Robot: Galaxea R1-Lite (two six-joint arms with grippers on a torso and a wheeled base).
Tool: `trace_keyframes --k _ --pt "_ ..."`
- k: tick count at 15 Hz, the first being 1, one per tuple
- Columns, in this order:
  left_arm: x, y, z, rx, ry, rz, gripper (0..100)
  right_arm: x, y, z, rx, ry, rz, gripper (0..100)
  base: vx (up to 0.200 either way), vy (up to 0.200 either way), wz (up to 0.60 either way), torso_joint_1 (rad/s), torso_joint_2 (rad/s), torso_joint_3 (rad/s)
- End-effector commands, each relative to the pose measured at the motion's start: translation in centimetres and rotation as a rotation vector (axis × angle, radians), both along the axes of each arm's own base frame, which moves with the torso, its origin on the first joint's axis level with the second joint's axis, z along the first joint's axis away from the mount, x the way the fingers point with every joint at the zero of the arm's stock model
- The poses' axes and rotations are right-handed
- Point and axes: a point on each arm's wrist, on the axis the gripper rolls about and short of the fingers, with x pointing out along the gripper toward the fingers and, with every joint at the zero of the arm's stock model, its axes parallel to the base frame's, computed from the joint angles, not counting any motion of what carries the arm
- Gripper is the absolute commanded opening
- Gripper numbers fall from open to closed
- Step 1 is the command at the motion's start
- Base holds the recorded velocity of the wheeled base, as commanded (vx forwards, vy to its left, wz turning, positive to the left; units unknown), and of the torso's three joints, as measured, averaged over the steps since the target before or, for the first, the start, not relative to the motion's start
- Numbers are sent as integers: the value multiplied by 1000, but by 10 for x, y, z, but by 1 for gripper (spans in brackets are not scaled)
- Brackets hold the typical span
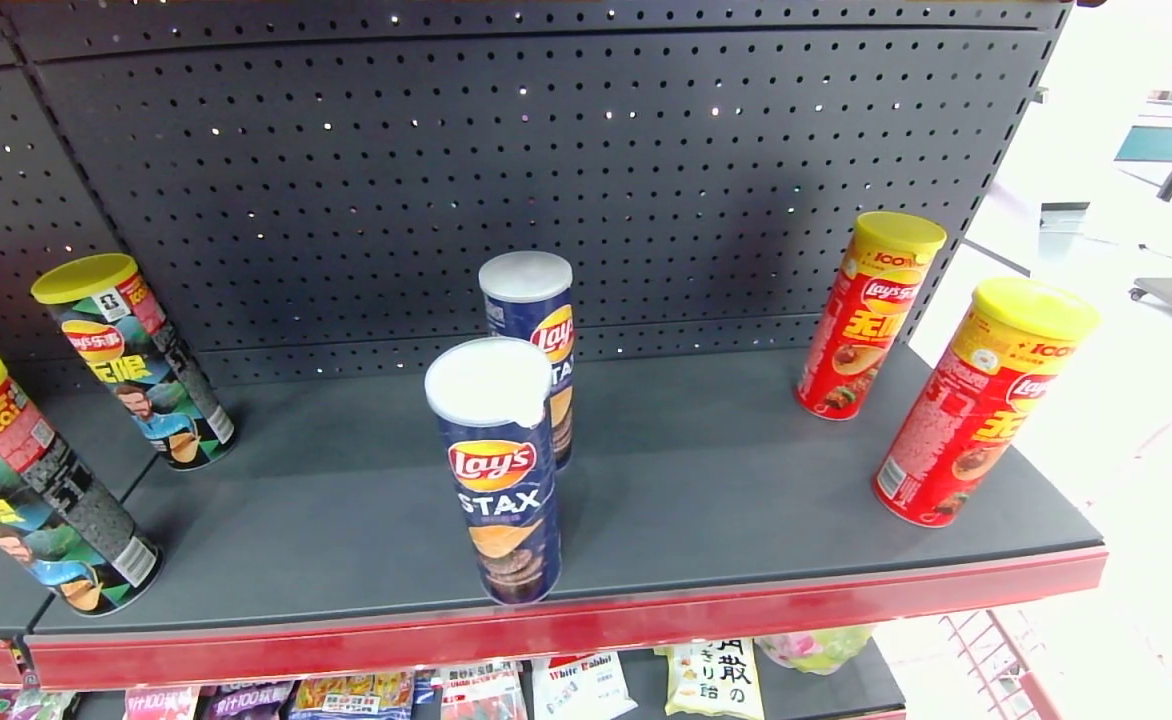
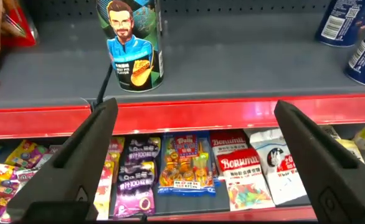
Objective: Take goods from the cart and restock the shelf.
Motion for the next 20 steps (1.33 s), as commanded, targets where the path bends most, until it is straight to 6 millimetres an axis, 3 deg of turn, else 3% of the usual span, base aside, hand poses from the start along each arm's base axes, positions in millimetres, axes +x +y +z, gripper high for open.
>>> trace_keyframes --k 1,6,12,15,20 --pt "0 0 0 3 1 3 100 0 0 0 0 -3 -1 100 0 0 0 0 0 0" --pt "0 0 0 1 1 1 100 0 0 0 0 -3 -1 100 -120 0 0 4 2 2" --pt "0 0 0 -2 1 1 100 0 0 0 0 -3 1 100 0 0 0 0 0 0" --pt "0 0 0 -2 3 3 100 0 0 0 0 -3 1 100 0 0 600 -2 -1 2" --pt "0 0 0 -2 1 1 100 0 0 0 1 -4 1 100 0 0 0 0 0 0"
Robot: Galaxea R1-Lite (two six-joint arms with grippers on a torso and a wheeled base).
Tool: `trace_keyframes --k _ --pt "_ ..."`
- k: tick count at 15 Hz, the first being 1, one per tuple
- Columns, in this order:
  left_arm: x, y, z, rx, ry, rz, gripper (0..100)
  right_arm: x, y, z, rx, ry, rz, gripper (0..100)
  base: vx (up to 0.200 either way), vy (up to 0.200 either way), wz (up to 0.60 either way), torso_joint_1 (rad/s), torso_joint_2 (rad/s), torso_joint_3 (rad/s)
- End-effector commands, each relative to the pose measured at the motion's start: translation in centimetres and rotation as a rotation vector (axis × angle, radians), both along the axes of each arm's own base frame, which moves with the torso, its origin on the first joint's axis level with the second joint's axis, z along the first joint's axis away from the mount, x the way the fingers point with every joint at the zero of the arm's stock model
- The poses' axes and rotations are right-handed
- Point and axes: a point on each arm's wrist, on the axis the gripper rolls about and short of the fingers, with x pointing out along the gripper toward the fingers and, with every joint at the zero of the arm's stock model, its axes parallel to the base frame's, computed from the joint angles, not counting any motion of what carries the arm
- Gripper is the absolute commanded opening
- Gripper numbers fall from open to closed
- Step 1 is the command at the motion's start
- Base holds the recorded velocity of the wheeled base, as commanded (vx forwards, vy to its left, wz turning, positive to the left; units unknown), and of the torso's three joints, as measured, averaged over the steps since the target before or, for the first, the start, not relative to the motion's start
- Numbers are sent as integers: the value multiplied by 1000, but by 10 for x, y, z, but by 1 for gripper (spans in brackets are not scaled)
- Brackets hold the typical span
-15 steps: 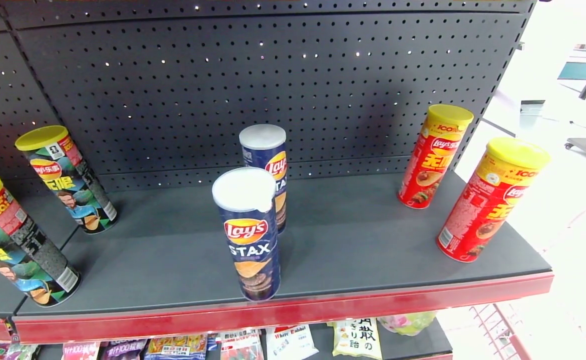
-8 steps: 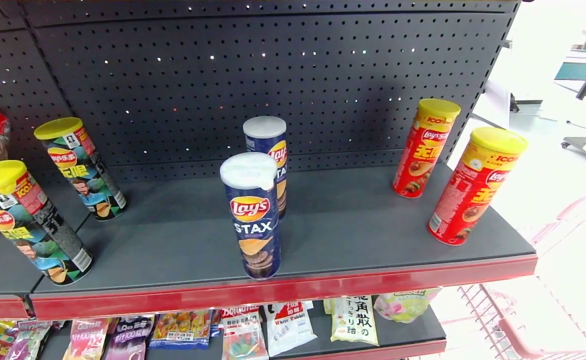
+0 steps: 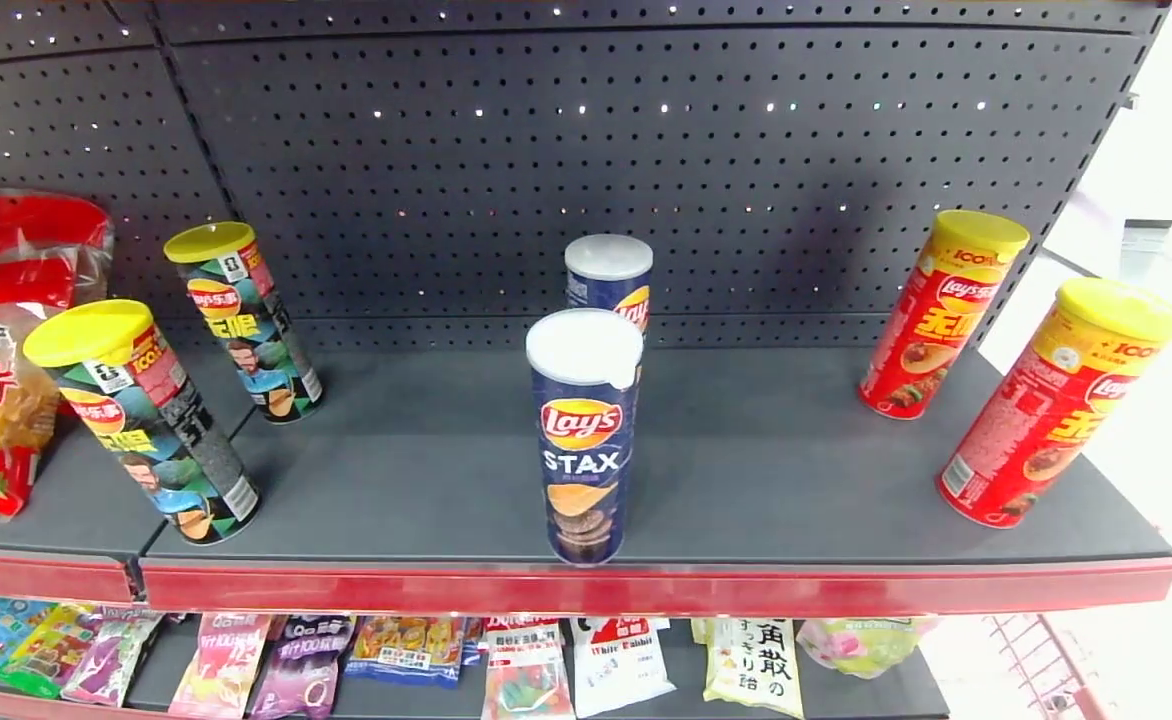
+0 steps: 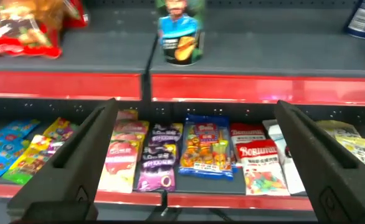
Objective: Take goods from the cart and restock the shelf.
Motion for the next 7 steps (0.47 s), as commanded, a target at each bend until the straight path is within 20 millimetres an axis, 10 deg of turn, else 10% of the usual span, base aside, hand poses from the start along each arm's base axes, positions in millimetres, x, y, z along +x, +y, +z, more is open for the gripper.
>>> trace_keyframes --k 1,7 --pt "0 0 0 0 1 0 100 0 0 0 -2 -1 -1 100 0 0 0 0 0 0" --pt "0 0 0 -2 3 0 100 0 0 0 0 -1 -2 100 0 0 0 0 0 0"
